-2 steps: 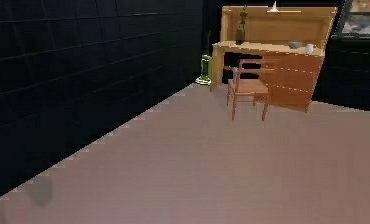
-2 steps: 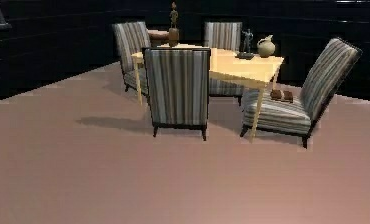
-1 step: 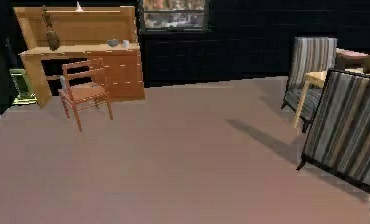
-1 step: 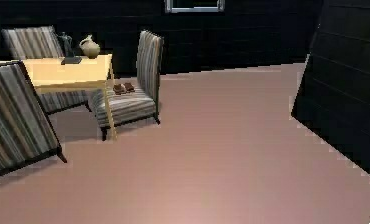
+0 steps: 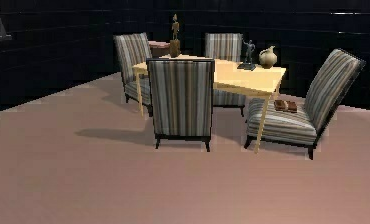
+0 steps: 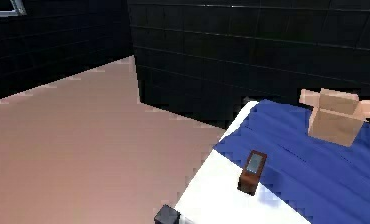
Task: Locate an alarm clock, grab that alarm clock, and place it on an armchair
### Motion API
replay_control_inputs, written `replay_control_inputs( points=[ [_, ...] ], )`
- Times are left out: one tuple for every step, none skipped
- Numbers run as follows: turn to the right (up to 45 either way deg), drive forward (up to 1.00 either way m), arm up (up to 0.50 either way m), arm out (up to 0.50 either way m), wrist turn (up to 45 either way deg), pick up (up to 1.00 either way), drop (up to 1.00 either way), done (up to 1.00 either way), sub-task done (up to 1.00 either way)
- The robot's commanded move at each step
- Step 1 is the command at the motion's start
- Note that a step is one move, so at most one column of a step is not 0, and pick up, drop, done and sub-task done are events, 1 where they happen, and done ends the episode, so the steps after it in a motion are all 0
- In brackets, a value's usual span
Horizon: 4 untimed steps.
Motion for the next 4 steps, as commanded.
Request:
replay_control_inputs(
  points=[
    [21.0, 0.0, 0.0, 0.0, 0.0, 0.0, 0.0, 0.0, 0.0],
    [0.0, 0.0, 0.5, 0.0, 0.0, 0.0, 0.0, 0.0, 0.0],
    [0.0, 0.0, 0.18, 0.0, 0.0, 0.0, 0.0, 0.0, 0.0],
    [0.0, 0.0, 0.0, 0.46, 0.0, 0.0, 0.0, 0.0, 0.0]
  ],
)
